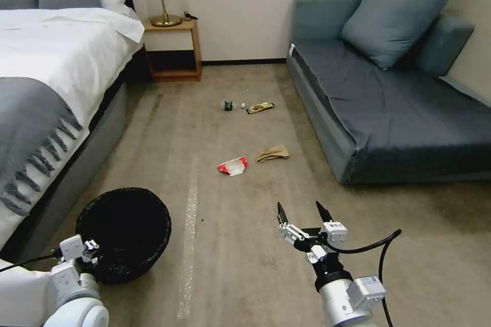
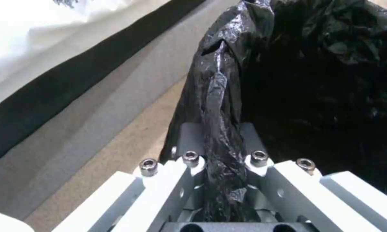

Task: Pick up the trash bin, then pick up the garbage on the floor and place it into the trash bin.

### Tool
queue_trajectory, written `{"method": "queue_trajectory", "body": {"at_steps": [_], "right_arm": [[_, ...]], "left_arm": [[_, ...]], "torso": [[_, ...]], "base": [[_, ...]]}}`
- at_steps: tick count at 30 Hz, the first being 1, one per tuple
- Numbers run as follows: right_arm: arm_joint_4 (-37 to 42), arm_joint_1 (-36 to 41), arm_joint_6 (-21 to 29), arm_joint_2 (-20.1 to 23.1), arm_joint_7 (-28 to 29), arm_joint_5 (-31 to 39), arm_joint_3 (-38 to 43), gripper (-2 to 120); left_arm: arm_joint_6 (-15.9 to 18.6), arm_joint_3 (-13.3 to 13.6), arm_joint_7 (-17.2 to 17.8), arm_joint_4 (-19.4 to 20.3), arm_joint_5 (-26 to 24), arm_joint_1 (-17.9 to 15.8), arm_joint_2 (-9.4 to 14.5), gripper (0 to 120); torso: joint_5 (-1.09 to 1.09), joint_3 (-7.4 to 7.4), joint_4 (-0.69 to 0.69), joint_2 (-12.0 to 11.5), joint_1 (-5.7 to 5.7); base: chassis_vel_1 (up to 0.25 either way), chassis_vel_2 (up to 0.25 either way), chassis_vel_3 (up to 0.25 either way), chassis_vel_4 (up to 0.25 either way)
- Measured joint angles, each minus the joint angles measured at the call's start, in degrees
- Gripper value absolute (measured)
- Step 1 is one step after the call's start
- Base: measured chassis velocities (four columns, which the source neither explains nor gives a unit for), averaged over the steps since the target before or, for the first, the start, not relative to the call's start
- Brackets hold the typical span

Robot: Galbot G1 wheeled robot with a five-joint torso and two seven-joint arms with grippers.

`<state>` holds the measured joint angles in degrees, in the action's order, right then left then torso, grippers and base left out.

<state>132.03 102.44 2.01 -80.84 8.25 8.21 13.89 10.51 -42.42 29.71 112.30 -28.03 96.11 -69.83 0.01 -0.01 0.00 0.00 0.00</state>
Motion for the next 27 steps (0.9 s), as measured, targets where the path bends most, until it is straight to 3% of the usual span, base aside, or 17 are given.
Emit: {"method": "queue_trajectory", "body": {"at_steps": [27], "right_arm": [[-2.53,0.01,-1.65,-0.63,-1.04,-1.56,0.18,100]], "left_arm": [[-2.04,0.09,-0.19,-3.13,-0.11,-0.88,0.52,6]], "torso": [[-0.01,0.00,0.00,0.00,0.00]], "base": [[-0.076,0.077,0.077,-0.069]]}}
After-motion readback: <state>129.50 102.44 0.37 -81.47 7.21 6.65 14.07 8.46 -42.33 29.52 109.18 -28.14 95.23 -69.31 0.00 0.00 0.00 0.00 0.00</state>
